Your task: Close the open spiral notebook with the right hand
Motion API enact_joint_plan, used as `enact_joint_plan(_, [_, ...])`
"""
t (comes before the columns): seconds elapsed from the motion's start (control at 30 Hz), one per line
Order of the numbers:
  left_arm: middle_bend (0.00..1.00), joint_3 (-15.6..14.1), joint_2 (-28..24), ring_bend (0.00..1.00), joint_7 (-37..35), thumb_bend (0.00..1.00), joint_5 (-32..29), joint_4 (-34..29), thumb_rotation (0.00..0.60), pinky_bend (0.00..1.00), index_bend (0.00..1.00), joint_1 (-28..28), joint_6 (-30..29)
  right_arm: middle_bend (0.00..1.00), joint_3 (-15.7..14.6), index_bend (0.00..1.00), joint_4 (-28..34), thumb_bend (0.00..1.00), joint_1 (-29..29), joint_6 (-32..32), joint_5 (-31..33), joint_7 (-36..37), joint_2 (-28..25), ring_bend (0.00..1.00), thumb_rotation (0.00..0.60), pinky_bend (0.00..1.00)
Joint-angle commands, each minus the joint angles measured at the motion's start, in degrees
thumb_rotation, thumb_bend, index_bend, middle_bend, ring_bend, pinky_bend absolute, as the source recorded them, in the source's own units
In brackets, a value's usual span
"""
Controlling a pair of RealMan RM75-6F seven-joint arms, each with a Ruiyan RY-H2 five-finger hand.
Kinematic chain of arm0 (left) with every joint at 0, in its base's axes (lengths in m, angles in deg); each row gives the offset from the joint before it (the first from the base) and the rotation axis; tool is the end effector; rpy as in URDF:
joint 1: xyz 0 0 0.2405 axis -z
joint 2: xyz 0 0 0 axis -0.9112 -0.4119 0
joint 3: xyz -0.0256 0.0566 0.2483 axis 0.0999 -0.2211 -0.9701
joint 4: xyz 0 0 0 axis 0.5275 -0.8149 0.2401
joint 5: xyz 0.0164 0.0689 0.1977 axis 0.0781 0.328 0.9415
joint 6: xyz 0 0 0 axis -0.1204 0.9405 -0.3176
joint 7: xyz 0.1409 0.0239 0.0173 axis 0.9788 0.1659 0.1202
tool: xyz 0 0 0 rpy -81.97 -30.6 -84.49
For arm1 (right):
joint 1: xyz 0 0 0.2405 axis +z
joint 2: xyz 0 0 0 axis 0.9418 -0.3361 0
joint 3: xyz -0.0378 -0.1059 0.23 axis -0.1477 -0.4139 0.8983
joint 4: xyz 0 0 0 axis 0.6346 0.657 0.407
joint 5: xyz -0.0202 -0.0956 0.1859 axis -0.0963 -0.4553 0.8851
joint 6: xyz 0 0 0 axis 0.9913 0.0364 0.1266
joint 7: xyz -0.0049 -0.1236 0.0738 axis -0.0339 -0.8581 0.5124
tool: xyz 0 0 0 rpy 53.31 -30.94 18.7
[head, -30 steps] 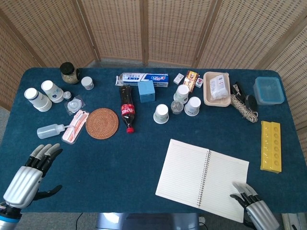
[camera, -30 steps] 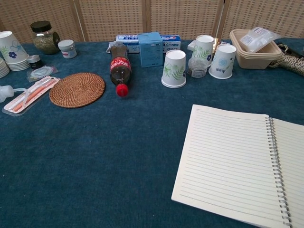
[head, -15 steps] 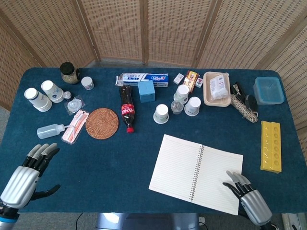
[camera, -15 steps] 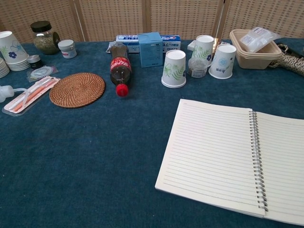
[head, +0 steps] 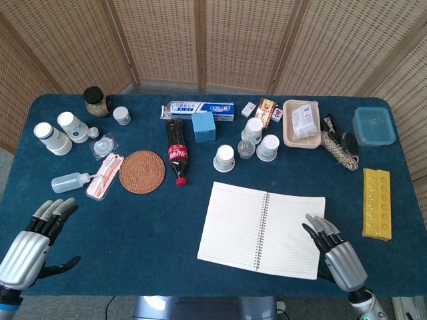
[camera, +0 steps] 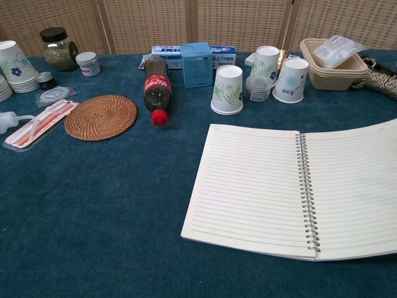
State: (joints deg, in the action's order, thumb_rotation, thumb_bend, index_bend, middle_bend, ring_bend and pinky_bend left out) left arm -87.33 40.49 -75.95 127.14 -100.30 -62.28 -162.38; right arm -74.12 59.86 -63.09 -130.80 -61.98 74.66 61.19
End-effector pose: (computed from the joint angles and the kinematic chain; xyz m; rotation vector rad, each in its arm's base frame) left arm -0.2287 0.1347 0.1585 -1.5994 -1.0138 -1.0828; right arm -0.2938 -0.1532 0.0542 1.6926 -0.8089 1.3188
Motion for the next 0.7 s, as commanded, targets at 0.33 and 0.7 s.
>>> enact_joint_plan(0.33, [0.00, 0.32, -0.21, 0.00, -2.44, 0.07, -0.56, 1.40, 0.600, 0.00, 0.00, 0.11, -0.37, 0.00, 5.08, 0.00, 17.49, 0.19, 9.73, 10.21, -1.58, -9.71, -2.26, 0.00, 0.600, 0.14])
enact_joint_plan(0.7, [0.00, 0.32, -0.44, 0.00, -3.71, 0.07, -1.22, 2.50, 0.600, 0.00, 0.00, -0.12, -0.65, 0.00, 8.76, 0.00, 24.58, 0.16, 18.39, 23.10, 1.05, -13.89, -2.02, 0.00, 0.600, 0.14])
